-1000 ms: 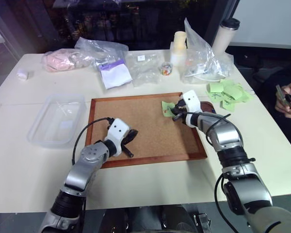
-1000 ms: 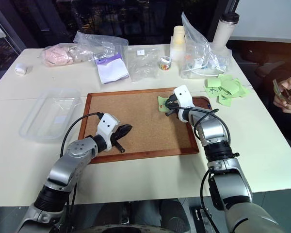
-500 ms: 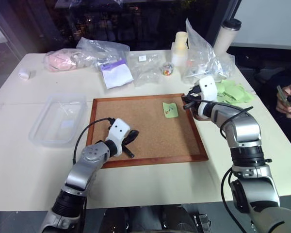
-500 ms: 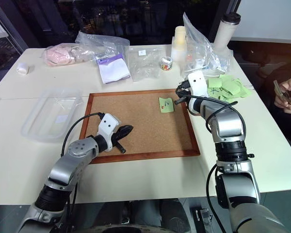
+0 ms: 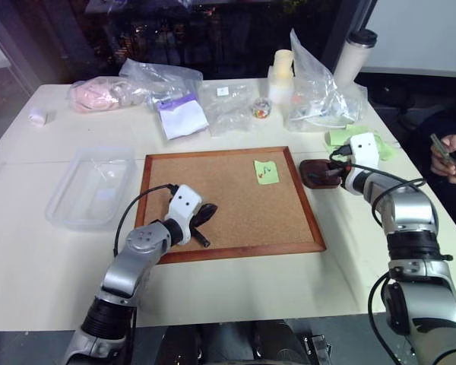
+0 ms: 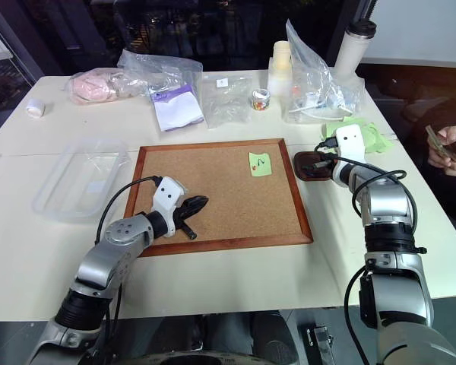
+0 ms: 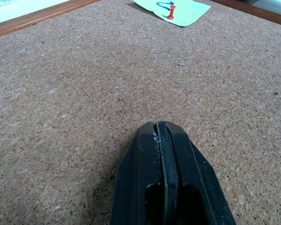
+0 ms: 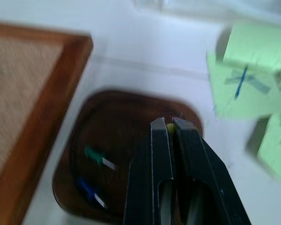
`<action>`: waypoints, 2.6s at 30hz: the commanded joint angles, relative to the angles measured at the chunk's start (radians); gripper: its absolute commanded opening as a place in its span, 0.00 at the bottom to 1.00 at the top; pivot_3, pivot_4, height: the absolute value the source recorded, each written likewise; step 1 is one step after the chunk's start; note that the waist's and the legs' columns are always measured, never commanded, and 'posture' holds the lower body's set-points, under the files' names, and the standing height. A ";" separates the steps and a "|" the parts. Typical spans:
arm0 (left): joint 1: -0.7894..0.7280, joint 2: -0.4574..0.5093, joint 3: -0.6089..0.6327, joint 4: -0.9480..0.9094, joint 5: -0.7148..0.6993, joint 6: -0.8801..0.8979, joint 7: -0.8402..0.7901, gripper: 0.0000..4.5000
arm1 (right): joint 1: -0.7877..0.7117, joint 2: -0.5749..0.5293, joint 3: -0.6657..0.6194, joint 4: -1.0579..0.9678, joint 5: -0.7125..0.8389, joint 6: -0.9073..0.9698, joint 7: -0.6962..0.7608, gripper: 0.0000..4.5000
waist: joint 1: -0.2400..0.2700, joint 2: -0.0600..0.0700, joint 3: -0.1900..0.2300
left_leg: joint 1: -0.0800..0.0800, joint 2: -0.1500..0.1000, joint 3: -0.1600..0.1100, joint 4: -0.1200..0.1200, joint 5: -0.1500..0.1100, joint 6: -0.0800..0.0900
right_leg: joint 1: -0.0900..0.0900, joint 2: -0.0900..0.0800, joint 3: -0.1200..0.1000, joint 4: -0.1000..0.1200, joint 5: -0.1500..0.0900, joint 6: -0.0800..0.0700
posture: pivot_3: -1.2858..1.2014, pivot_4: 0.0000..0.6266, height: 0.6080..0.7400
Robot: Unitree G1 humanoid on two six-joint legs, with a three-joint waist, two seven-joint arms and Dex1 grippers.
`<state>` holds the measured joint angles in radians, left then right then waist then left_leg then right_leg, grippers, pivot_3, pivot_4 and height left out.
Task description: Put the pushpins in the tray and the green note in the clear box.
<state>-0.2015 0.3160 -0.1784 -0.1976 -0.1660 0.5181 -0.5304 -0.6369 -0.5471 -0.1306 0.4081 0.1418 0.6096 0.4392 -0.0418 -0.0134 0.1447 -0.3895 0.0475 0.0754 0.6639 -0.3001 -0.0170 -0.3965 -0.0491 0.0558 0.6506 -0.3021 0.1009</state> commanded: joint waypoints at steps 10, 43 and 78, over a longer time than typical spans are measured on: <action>0.026 -0.019 0.013 0.035 -0.047 0.015 -0.017 0.00 | -0.013 0.012 0.001 0.019 -0.002 -0.056 0.008 0.55 | 0.002 0.000 0.000 | 0.000 0.000 0.000 0.000 0.000 0.000 | 0.000 0.000 0.000 0.000 0.000 0.000 | 0.52 0.24 1.00; 0.038 -0.020 0.016 0.037 -0.051 -0.010 -0.003 0.00 | -0.017 0.196 0.216 -0.195 0.008 0.017 0.062 0.90 | 0.000 0.000 0.000 | -0.001 0.000 -0.001 0.000 0.000 0.000 | -0.001 -0.001 -0.001 0.000 0.000 0.000 | 0.52 0.24 1.00; 0.047 -0.016 -0.006 0.074 -0.027 -0.014 0.011 0.00 | 0.013 0.120 0.210 -0.514 0.038 0.186 0.120 0.01 | 0.001 0.000 0.000 | -0.001 0.000 -0.001 0.000 0.000 0.000 | -0.001 -0.001 -0.001 0.000 0.000 0.000 | 0.52 0.24 1.00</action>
<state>-0.1797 0.2947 -0.1596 -0.1773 -0.2163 0.4813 -0.5205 -0.6224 -0.4137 0.0931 -0.0442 0.1638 0.7905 0.5510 -0.0411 -0.0129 0.1451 -0.3906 0.0477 0.0742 0.6636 -0.3002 -0.0170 -0.3975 -0.0505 0.0549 0.6502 -0.3022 0.1009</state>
